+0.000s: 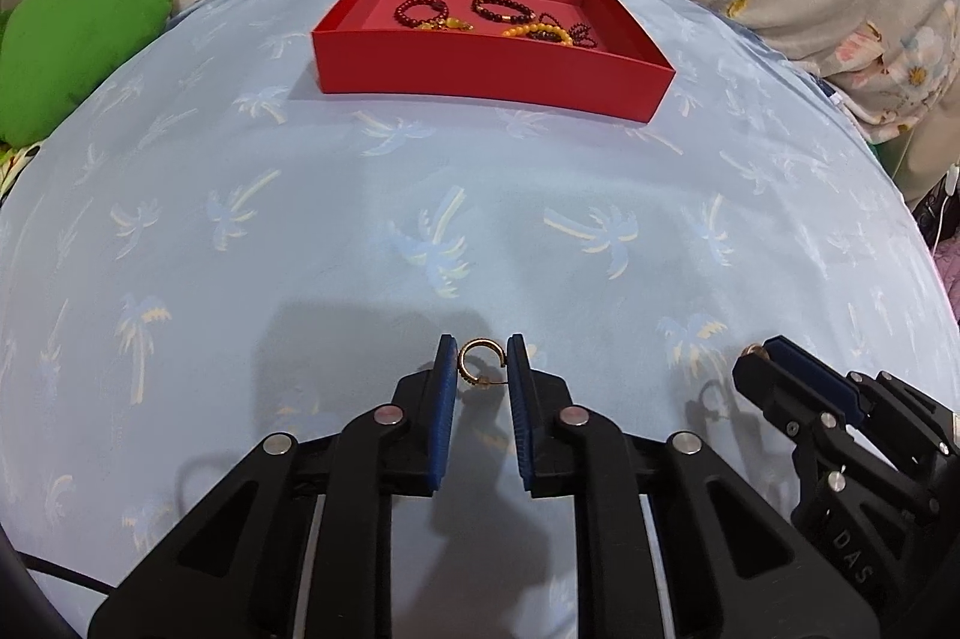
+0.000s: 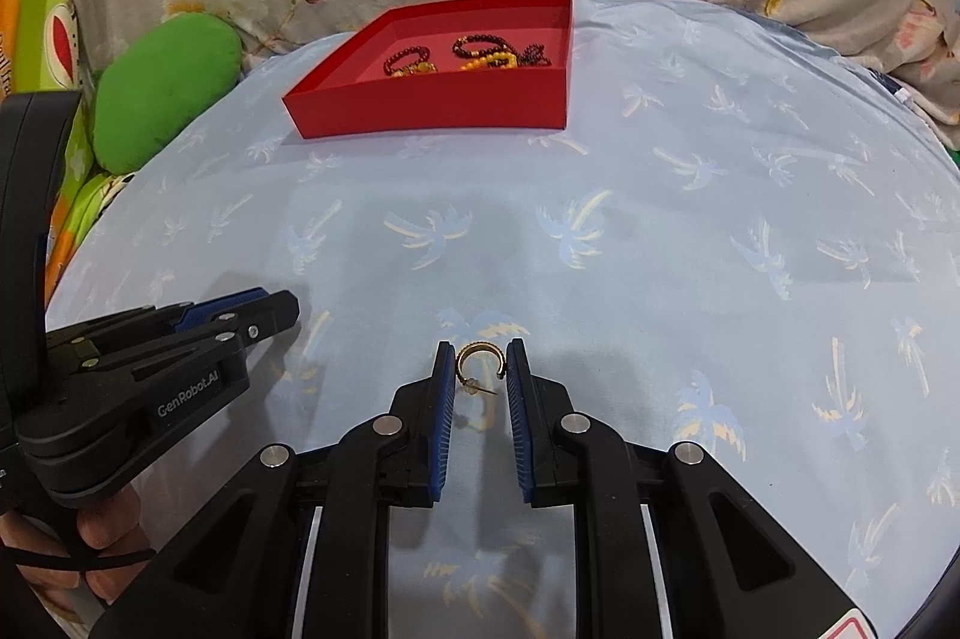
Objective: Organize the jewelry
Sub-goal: 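Carry both earrings over the red box and lower them inside, then open both tools to release the earrings in the box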
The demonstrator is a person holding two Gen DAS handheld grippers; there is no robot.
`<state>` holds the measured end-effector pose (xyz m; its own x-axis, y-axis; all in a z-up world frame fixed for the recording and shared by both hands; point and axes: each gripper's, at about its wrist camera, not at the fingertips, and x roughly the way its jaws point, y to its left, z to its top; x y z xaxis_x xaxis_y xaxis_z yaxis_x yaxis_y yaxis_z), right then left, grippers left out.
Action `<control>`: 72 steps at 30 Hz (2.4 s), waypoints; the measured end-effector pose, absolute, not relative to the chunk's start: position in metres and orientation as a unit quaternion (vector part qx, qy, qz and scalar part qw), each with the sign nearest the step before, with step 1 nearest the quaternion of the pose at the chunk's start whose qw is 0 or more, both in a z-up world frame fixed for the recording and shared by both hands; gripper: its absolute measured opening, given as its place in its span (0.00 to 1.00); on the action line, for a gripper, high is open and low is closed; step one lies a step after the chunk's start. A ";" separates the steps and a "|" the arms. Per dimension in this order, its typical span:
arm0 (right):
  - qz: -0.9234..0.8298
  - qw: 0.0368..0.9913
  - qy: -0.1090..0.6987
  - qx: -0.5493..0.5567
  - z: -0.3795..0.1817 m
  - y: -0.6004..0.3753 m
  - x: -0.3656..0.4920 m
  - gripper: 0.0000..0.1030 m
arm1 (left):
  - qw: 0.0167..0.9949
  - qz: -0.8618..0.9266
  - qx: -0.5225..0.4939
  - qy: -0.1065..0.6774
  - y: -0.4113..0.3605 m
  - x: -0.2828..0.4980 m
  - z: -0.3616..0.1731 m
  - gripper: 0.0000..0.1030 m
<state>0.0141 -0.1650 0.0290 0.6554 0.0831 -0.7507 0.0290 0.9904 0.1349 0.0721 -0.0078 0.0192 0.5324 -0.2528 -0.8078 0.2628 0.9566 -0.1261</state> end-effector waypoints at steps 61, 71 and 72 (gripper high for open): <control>0.001 0.921 0.383 0.074 0.078 -0.212 0.348 0.16 | 0.905 -0.129 0.028 0.404 -0.059 0.357 0.084 0.16; 0.003 0.917 0.393 0.073 0.069 -0.211 0.356 0.16 | 0.904 -0.122 0.029 0.408 -0.065 0.364 0.077 0.17; 0.001 0.918 0.390 0.072 0.069 -0.211 0.355 0.19 | 0.904 -0.122 0.029 0.409 -0.065 0.364 0.076 0.18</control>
